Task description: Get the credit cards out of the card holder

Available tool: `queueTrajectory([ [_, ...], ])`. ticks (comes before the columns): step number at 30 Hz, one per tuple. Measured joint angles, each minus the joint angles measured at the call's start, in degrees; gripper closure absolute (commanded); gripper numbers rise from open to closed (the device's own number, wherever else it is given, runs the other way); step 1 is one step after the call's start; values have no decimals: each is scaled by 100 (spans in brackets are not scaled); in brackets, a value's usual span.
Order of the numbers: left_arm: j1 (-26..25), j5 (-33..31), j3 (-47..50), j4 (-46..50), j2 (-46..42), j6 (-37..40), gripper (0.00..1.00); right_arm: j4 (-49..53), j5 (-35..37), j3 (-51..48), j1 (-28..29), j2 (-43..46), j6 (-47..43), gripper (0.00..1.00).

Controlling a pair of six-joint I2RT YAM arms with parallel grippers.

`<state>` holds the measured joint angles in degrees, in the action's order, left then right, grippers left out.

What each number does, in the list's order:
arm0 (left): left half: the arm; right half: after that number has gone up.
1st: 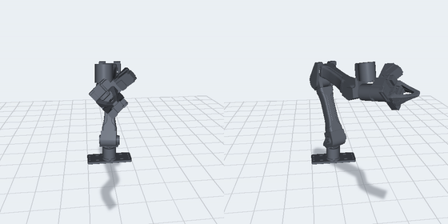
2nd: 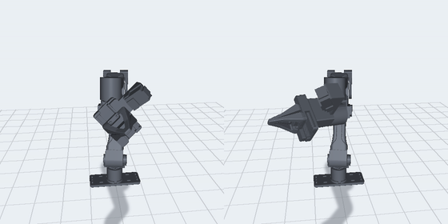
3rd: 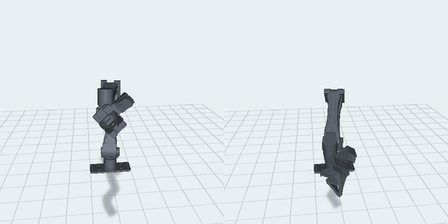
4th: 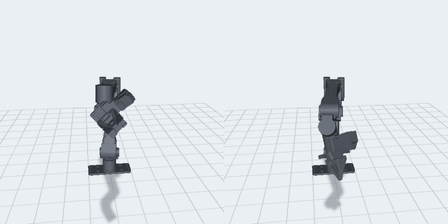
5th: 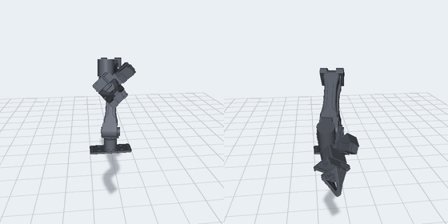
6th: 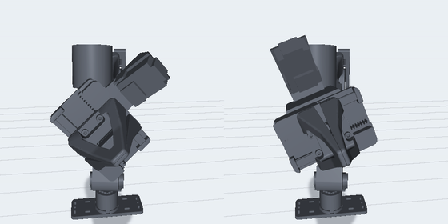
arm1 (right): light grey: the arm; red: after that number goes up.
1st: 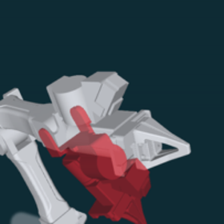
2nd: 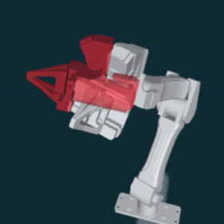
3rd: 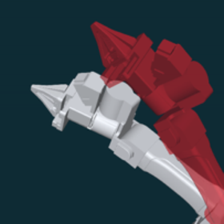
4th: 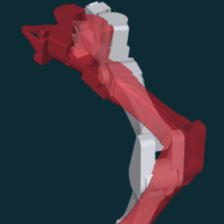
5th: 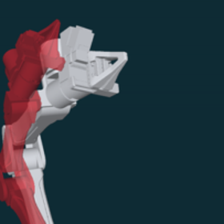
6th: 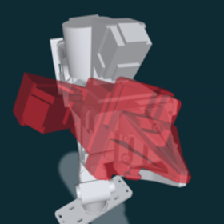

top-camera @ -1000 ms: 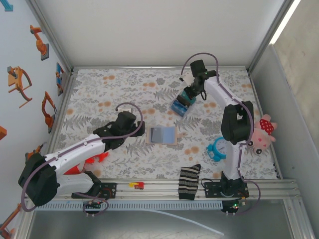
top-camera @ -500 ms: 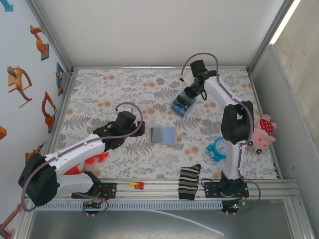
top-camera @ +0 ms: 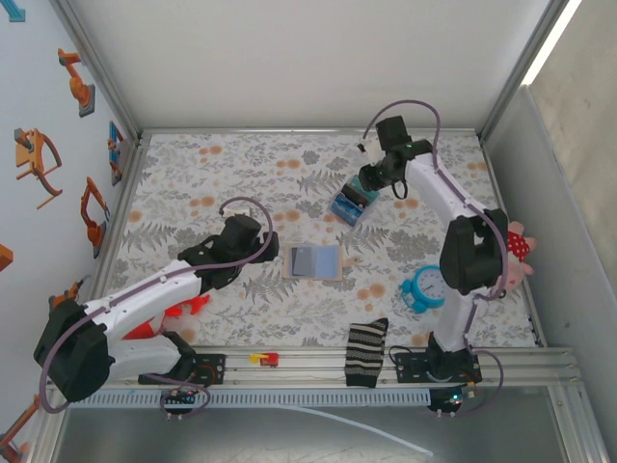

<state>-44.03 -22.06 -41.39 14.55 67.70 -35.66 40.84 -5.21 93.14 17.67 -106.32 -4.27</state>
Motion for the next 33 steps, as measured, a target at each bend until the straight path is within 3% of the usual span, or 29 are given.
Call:
queueTrajectory([
  [7, 83, -361, 280, 4, -393, -411, 3, -339, 181, -1346, 481, 1349, 1211, 54],
  [13, 103, -691, 533, 48, -756, -758, 3, -431, 555, -2026, 1360, 1711, 2052, 49],
  [24, 140, -1257, 874, 428, -1464, -1237, 3, -824, 944, -2273, 3021, 1287, 3182, 56],
  [33, 177, -1410, 1088, 713, -1690, -1519, 3, -977, 782, -1934, 3587, 11, 3567, 59],
])
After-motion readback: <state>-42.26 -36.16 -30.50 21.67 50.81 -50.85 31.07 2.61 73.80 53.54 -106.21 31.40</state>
